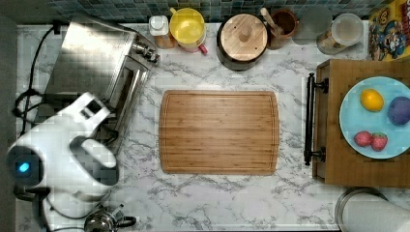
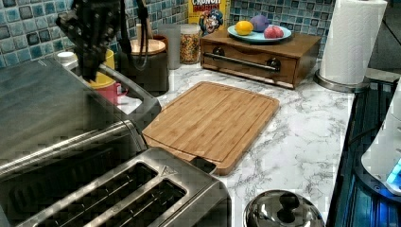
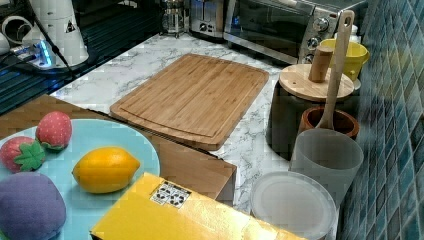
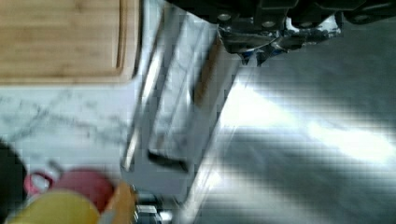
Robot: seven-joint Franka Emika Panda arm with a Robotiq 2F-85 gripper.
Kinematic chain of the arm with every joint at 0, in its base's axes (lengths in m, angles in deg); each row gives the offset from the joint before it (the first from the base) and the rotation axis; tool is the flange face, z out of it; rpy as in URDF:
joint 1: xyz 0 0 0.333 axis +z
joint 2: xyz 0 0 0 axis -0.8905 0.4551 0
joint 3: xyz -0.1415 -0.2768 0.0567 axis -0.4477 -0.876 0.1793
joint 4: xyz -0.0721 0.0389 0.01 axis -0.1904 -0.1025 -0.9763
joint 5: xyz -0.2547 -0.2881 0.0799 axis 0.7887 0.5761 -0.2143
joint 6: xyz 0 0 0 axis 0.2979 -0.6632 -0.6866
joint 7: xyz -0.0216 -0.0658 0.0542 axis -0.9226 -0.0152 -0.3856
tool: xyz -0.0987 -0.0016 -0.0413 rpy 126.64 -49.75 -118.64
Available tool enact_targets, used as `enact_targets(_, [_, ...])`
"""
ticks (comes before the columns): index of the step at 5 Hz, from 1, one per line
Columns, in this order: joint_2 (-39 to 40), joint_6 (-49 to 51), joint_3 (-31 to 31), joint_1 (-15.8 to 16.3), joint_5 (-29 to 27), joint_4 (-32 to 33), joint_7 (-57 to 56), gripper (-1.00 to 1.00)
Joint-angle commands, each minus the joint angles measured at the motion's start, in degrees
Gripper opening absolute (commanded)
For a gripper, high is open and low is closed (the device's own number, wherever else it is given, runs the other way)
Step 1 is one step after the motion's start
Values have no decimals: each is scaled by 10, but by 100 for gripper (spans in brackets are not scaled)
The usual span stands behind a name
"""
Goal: Close the oven.
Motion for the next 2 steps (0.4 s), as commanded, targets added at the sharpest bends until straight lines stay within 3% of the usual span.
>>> enact_targets(1, [-5, 95, -25, -13, 59, -126, 150, -100])
enact_targets(2, [-4, 95, -23, -15, 60, -126, 150, -100])
